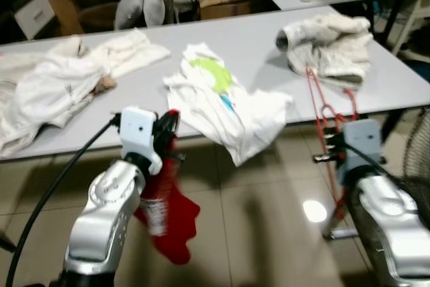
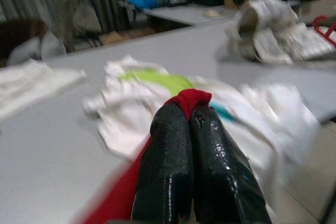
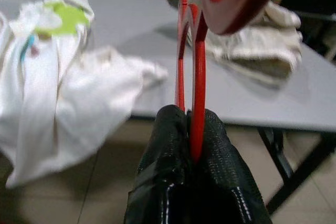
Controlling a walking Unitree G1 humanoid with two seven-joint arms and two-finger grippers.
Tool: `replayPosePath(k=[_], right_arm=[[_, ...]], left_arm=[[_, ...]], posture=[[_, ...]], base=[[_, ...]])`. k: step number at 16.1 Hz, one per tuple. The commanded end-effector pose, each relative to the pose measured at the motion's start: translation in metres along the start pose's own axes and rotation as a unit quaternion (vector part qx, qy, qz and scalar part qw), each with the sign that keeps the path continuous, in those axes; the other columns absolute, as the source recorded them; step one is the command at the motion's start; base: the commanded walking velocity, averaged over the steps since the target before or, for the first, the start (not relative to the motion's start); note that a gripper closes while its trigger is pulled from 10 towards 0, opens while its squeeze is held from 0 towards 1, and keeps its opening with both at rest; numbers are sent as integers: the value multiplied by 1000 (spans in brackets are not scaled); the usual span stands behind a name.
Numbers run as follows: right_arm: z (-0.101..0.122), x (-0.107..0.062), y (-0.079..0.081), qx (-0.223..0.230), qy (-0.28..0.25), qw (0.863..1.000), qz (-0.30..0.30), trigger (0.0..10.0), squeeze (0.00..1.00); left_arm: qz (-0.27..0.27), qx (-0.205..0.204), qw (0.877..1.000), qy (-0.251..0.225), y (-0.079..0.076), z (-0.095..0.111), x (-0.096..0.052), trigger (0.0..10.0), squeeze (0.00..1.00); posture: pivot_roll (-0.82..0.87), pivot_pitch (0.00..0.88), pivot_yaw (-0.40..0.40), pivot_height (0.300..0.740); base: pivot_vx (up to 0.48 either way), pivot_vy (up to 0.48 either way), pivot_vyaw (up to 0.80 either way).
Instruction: Hang hanger
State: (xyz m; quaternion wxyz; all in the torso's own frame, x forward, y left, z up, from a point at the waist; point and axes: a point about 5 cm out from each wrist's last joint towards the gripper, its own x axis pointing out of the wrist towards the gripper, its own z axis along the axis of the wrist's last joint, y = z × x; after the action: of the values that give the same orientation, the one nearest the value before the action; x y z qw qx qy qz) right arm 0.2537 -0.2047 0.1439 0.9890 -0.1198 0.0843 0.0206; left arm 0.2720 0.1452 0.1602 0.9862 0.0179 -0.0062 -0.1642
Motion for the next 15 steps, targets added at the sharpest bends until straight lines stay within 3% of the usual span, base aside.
replayPosePath(k=[1, 3, 6, 7, 9, 12, 13, 15], right_arm=[[13, 2, 4, 0, -32, 999, 28, 10000, 0], [14, 1, -4, -15, -32, 999, 32, 10000, 0], [21, -2, -8, -24, -39, 996, 71, 10000, 0], [29, -8, -9, -19, -53, 990, 127, 10000, 0], [48, -29, -17, -54, -82, 963, 252, 10000, 0], [67, -58, -39, -87, -75, 924, 365, 10000, 0], [71, -70, -41, -89, -60, 905, 411, 10000, 0], [77, -83, -42, -81, -49, 882, 462, 10000, 0]], left_arm=[[-1, 8, 1000, -9, 6, 7, 0, 10000, 0], [-20, 4, 1000, -17, 1, 11, 3, 10000, 0], [-65, 2, 998, -27, -11, 19, 10, 10000, 0], [-97, 0, 994, -40, -18, 28, 14, 10000, 0], [-157, 10, 984, -79, -24, 57, 28, 10000, 0], [-192, 40, 971, -136, -17, 105, 59, 10000, 0], [-202, 38, 966, -158, -14, 124, 70, 10000, 0], [-204, 55, 960, -187, -7, 154, 86, 10000, 0]], posture=[[-164, 0, 87, 740], [-164, 0, 87, 740], [-167, 0, 85, 740], [-160, 0, 71, 740], [-160, 0, 72, 740], [-167, 0, 84, 740], [-171, 0, 89, 740], [-178, 0, 92, 740]], base=[[390, 0, 0], [390, 0, 0], [391, 0, -800], [390, 0, -581], [392, 0, 0], [384, 0, 0], [368, 0, 0], [366, 0, 0]])
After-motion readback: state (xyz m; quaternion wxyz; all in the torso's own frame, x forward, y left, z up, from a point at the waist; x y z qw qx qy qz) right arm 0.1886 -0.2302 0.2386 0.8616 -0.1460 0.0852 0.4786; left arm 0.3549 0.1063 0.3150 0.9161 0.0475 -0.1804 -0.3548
